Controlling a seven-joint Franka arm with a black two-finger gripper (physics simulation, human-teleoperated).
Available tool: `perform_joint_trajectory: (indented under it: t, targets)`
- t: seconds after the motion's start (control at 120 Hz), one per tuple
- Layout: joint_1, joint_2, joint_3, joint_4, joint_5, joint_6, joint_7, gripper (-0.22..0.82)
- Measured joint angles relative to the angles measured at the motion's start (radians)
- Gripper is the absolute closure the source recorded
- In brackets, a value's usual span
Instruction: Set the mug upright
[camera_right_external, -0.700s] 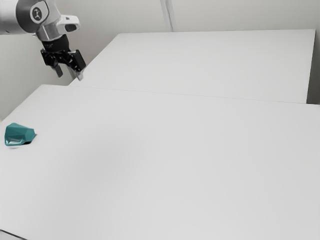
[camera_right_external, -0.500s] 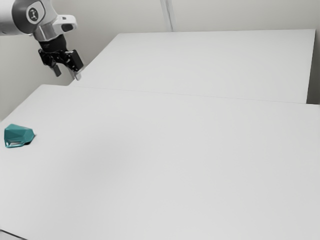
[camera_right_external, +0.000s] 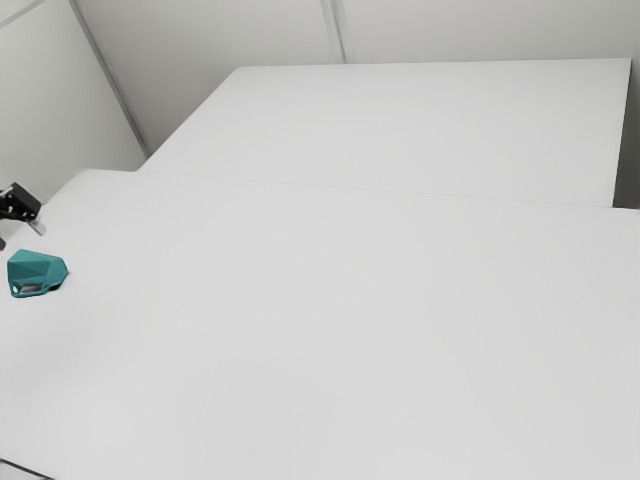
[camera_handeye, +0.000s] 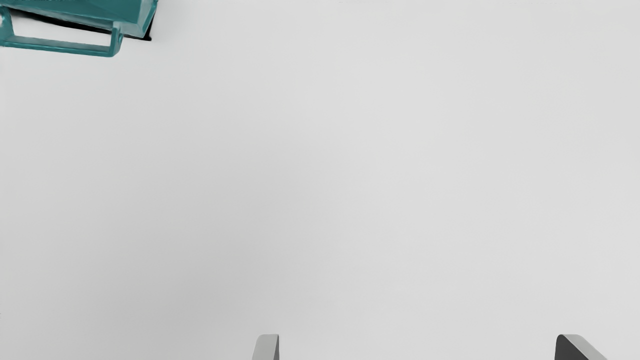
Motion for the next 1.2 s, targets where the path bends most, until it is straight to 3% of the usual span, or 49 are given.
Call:
perform_joint_trajectory:
  t: [0.075,0.175,0.3,0.4,0.517,0.933,1.2]
  targets:
    - [0.086,0.023,-0.040,-0.008,-0.083,0.055,0.059,0.00]
    - [0.273,0.063,-0.162,-0.011,-0.209,0.102,0.165,0.00]
    - [0.440,0.115,-0.247,-0.006,-0.309,0.116,0.319,0.00]
    - [0.658,0.236,-0.395,0.071,-0.364,0.118,0.445,0.00]
    - [0.788,0.341,-0.441,0.137,-0.401,0.120,0.585,0.00]
    - [0.842,0.789,-0.471,0.583,-0.461,0.057,0.987,0.01]
    - [0.819,0.878,-0.503,0.645,-0.466,0.050,1.153,0.01]
